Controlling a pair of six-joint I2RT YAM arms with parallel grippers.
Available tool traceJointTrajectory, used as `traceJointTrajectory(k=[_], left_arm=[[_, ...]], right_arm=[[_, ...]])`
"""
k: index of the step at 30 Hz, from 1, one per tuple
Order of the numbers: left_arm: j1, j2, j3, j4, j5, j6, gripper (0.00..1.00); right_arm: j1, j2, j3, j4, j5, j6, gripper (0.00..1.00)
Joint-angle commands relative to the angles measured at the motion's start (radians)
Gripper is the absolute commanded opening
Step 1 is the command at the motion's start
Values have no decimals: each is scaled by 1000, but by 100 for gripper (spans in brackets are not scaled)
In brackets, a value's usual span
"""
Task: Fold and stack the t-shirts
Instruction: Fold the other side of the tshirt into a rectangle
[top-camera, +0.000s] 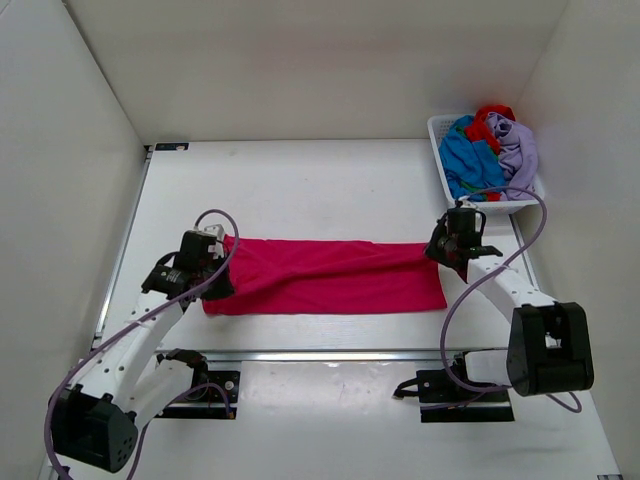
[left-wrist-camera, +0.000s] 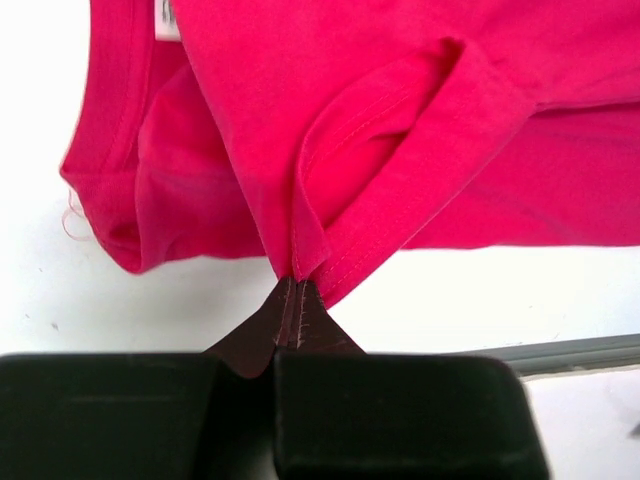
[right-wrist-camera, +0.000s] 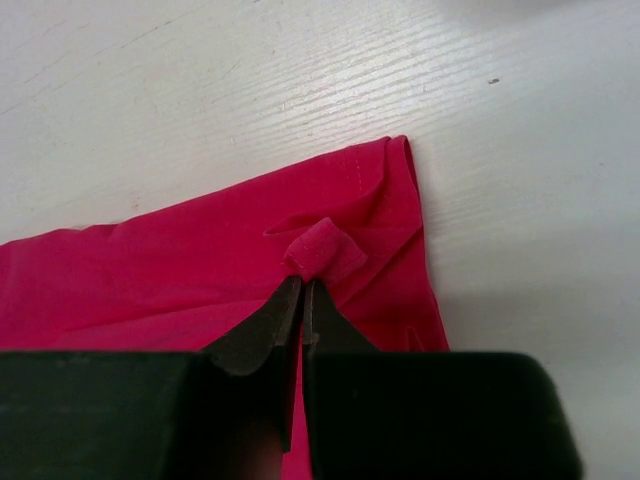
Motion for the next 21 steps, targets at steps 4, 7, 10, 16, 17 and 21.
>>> traceJointTrajectory(k=[4, 7, 10, 16, 17, 21], left_arm=[[-4, -46, -46, 13, 7, -19, 0], [20, -60, -52, 7, 11, -2, 0], [11, -67, -54, 15, 4, -6, 12], [2, -80, -29, 10, -15, -43, 54], [16, -77, -25, 22, -13, -40, 56], [-30, -26, -19, 74, -15, -81, 56]], right_arm=[[1, -70, -22, -75, 51, 39, 1], [24, -131, -37, -137, 101, 83, 32], [24, -183, -36, -176, 106, 114, 39], [7, -214, 1, -184, 122, 38, 51], [5, -185, 15, -169, 94, 4, 51], [50, -93, 53, -134, 71, -72, 50]])
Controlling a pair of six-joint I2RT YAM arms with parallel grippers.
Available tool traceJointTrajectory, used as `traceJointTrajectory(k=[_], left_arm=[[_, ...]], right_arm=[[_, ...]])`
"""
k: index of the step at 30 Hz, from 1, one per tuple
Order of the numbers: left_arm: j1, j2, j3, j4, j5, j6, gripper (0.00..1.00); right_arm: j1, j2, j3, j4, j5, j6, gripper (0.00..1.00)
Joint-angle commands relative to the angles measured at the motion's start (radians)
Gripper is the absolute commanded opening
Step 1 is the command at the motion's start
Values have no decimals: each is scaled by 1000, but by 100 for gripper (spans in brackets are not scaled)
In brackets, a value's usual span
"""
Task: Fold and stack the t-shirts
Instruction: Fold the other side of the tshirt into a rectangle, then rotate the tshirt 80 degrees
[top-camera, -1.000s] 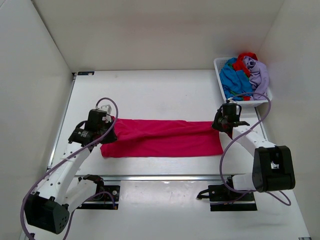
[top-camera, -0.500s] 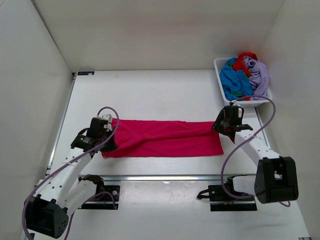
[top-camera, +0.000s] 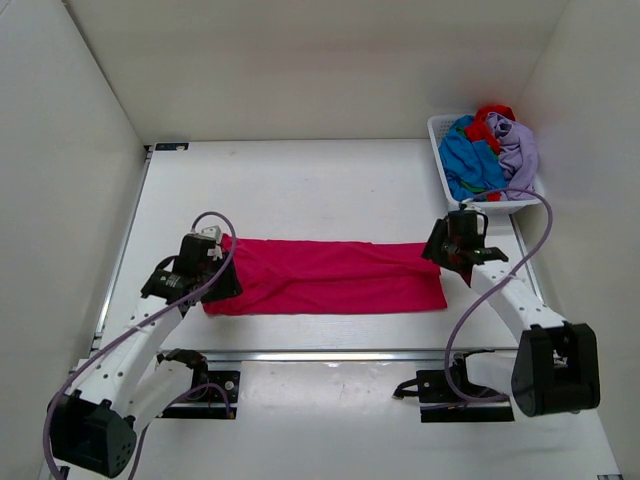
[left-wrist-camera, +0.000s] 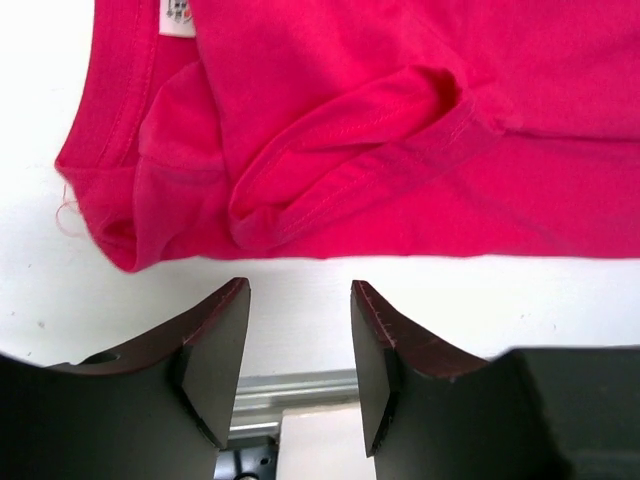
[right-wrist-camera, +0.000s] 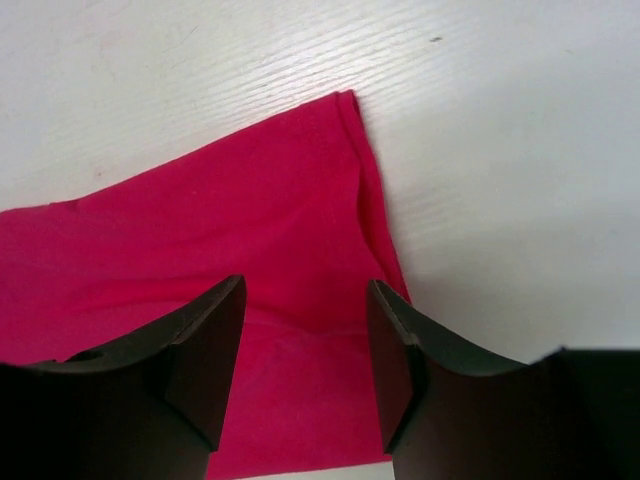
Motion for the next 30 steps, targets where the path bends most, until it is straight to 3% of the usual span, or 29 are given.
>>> traceJointTrajectory(k=[1, 10, 19, 26, 30], left_arm=[[-42, 35, 29, 69, -58, -50, 56], [-112, 152, -10, 209, -188, -168, 51], [-204, 503, 55, 259, -327, -196, 45], [-148, 639, 111, 334, -354, -176, 44], [-96, 737, 222, 376, -336, -147, 43]], right_arm=[[49, 77, 58, 60, 2, -91, 49], [80, 255, 82, 145, -74, -187, 45], [129, 351, 99, 77, -64, -188, 45], [155, 312, 43, 22, -79, -141, 47], [205, 316, 36, -55, -70, -110, 46]])
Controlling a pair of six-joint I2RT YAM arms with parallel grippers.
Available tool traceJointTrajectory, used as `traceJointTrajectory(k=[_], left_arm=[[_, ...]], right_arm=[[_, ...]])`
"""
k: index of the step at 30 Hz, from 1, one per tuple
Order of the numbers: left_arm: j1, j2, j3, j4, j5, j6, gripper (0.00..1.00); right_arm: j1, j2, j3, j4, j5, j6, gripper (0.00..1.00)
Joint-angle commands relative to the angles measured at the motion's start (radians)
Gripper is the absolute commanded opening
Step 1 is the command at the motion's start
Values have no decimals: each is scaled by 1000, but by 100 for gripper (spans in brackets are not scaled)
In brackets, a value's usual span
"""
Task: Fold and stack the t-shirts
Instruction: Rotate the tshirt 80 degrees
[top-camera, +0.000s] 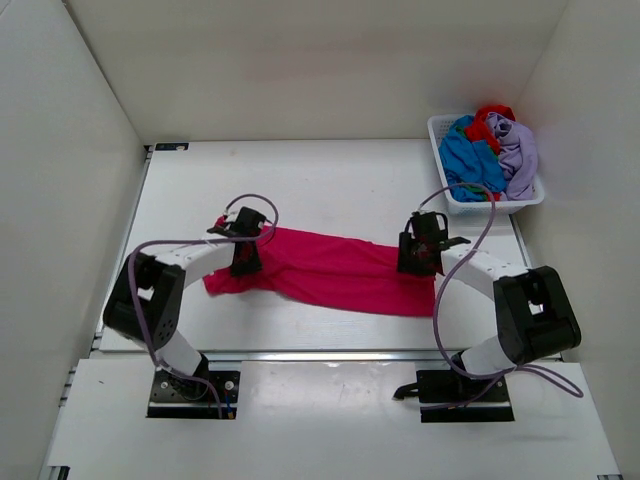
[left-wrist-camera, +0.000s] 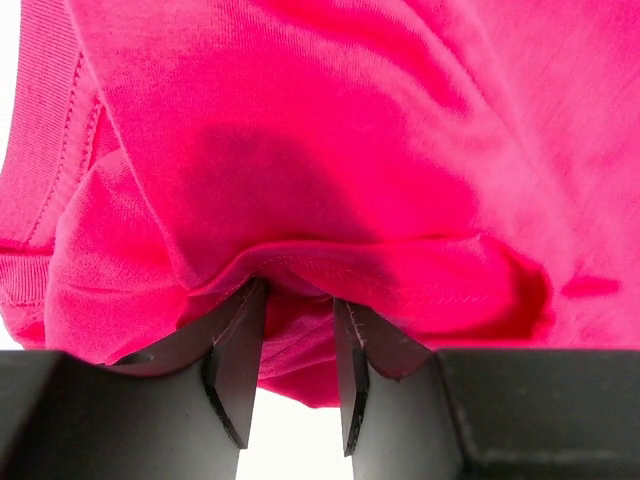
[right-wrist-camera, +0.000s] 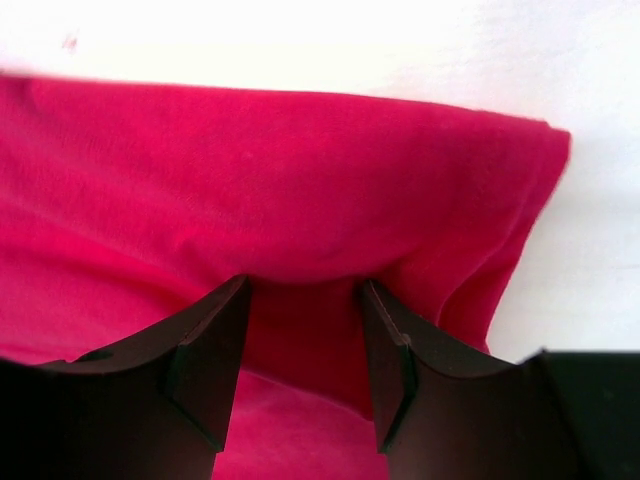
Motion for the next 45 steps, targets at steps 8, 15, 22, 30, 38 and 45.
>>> traceJointTrajectory(k=[8, 15, 22, 30, 38, 45], left_arm=[[41, 420, 560, 31, 25, 225, 41], [96, 613, 862, 51, 190, 380, 40], [111, 889, 1352, -119, 227, 466, 41], [154, 1221, 1994, -333, 333, 427, 41], [150, 1216, 2010, -412, 307, 456, 43], [170, 1125, 1990, -393, 312, 442, 43]], right_arm=[[228, -71, -73, -181, 24, 166, 46], [450, -150, -92, -137, 15, 323, 45], [643, -21, -14, -85, 14, 377, 46], [735, 94, 81, 26, -22, 345, 46], [749, 179, 192, 70, -26, 299, 46], [820, 182, 266, -43, 50, 360, 51]])
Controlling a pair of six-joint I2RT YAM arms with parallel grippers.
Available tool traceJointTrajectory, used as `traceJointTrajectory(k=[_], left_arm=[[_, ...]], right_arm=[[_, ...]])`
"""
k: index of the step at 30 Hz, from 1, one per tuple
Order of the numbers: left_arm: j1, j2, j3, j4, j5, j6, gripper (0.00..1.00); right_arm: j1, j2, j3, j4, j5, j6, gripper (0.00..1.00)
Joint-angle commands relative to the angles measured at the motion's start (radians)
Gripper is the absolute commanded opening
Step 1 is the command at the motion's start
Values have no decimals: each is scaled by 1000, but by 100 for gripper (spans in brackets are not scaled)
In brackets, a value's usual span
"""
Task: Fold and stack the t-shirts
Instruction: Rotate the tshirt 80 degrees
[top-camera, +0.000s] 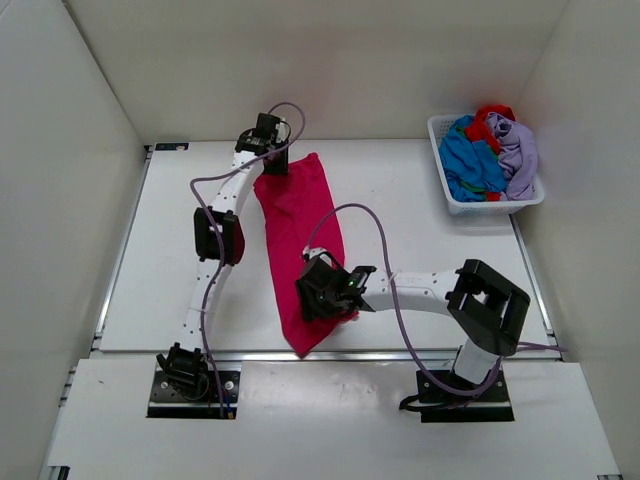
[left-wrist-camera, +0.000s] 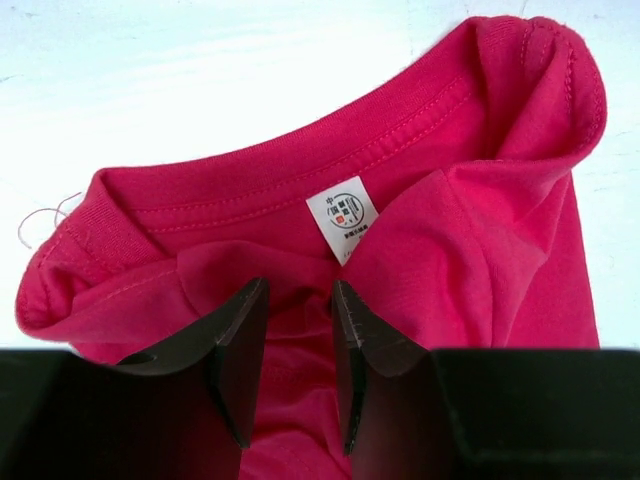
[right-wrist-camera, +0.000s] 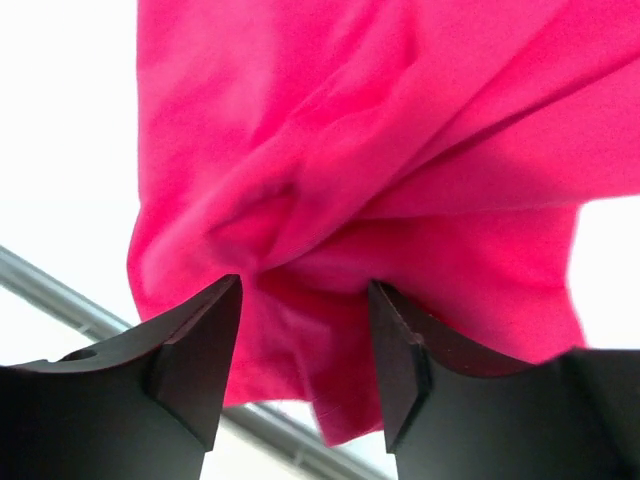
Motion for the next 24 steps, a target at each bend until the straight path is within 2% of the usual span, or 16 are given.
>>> traceJointTrajectory(k=[1, 3, 6, 11, 15, 17, 18, 20, 21, 22, 24], left_arm=[[24, -141, 22, -14, 10, 3, 43], [39, -195, 8, -32, 7, 0, 44], [45, -305, -48, -78, 1, 15, 43], [47, -563, -237, -184, -24, 32, 41], [22, -853, -461, -199, -24, 33, 41], [-10, -1033, -661, -206, -60, 38, 43], [-27, -1075, -734, -207, -65, 32, 44], [-92, -1291, -1078, -126, -51, 6, 46], [-143, -1336, -1169, -85, -71, -26, 45], [-165, -1435, -1352, -54, -70, -48, 44], [-218, -1606, -1679, 68, -42, -144, 43]], right_arm=[[44, -28, 33, -51, 43, 50, 52], [81, -67, 32, -78, 55, 86, 50], [127, -88, 63, -126, 118, 90, 52], [193, -180, 27, -131, 261, 110, 55], [170, -284, -104, -103, 340, 95, 57], [146, -331, -147, -140, 394, 72, 58], [114, -356, -183, -144, 400, 54, 58], [45, -436, -248, -115, 365, 5, 58], [2, -456, -266, -104, 335, -3, 57], [-47, -485, -302, -83, 313, -32, 56], [-99, -513, -339, -60, 284, -57, 55]])
